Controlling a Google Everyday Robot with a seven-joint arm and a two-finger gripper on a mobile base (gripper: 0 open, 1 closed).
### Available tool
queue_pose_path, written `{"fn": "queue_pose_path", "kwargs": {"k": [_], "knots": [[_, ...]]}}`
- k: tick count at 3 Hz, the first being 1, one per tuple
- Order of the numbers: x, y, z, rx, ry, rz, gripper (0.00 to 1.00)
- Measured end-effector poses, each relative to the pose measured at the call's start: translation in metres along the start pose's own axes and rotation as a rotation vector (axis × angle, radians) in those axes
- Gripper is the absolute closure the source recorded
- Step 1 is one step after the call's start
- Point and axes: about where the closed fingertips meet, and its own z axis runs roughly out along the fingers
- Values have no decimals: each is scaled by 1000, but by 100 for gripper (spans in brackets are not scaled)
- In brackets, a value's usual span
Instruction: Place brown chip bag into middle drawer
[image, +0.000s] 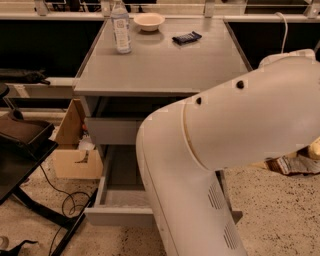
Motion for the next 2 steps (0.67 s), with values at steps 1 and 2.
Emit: {"fn": "queue_pose_path", "kwargs": {"k": [1, 2], "knots": [[0, 0, 0, -1, 0, -1, 100], [-5, 15, 12, -22, -37, -46, 100]]}}
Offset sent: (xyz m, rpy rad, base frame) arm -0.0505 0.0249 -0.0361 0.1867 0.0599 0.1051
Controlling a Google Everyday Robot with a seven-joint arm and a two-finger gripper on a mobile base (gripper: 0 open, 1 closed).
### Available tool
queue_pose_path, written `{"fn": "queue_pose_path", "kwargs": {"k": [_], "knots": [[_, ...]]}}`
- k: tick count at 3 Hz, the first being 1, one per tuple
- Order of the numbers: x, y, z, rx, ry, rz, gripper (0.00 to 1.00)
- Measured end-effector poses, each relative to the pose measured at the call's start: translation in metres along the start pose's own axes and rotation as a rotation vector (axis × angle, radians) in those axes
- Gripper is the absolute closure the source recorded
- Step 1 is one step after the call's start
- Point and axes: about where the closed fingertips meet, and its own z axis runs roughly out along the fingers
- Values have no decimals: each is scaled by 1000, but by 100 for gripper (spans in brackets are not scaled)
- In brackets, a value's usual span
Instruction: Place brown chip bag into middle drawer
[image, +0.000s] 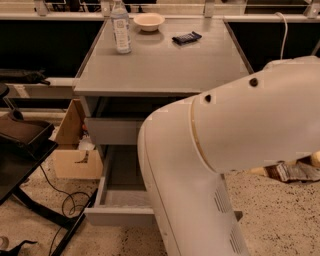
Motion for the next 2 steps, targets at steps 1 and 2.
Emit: {"fn": "queue_pose_path", "kwargs": {"k": [1, 2], "knots": [[-20, 37, 17, -19, -120, -159, 100], [-34, 73, 28, 15, -292, -325, 100]]}}
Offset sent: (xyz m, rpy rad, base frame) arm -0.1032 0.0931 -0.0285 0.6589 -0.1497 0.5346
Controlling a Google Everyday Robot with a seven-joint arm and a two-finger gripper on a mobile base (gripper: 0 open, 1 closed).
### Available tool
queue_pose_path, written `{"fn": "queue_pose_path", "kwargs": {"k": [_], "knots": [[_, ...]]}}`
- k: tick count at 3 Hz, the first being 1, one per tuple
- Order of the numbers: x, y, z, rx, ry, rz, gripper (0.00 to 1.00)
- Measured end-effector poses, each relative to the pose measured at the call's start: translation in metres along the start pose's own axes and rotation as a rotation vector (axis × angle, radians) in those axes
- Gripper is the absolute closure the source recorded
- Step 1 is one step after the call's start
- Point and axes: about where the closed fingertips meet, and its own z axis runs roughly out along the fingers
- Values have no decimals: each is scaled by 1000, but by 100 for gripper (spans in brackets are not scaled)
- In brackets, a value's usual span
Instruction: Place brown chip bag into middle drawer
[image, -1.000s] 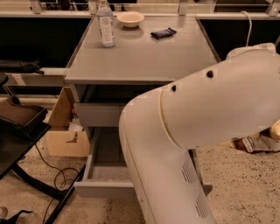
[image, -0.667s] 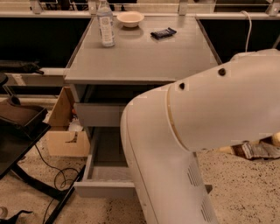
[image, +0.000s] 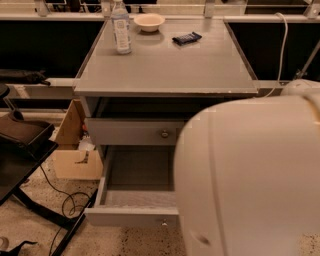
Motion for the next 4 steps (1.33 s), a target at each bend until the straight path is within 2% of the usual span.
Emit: {"fn": "queue_pose_path", "kwargs": {"k": [1, 2, 3, 4], "knots": [[-21, 7, 7, 104, -160, -162, 100], [-47, 0, 10, 201, -244, -260, 100], [-74, -16, 14, 282, -259, -306, 100], [-129, -37, 28, 339, -290, -308, 100]]}}
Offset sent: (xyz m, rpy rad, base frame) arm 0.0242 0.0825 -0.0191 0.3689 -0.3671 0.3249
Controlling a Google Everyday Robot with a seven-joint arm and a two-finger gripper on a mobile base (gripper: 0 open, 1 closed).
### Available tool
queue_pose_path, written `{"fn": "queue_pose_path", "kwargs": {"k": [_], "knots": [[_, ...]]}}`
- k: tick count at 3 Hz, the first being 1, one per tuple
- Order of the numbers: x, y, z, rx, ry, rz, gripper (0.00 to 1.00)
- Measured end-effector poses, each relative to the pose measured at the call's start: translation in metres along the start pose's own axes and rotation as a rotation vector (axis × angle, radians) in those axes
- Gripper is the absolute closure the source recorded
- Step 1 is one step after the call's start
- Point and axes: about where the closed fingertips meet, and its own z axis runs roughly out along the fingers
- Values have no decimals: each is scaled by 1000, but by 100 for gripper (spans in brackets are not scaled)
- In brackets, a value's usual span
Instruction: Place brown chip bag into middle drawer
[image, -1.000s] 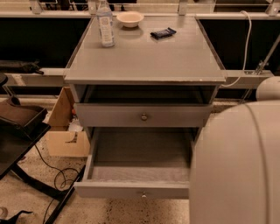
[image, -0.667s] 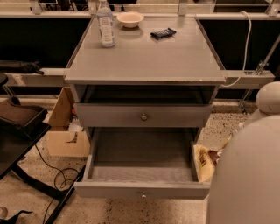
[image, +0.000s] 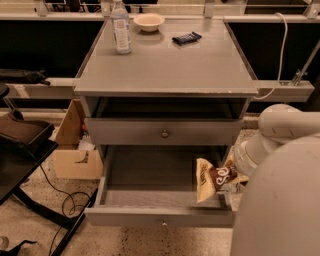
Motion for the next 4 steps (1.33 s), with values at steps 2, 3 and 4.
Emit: {"fn": "queue_pose_path", "kwargs": {"k": [2, 3, 4], "knots": [[-11, -20, 14, 37, -5, -36, 100], [-35, -59, 38, 106, -40, -102, 100], [-76, -94, 67, 148, -76, -198, 100]]}}
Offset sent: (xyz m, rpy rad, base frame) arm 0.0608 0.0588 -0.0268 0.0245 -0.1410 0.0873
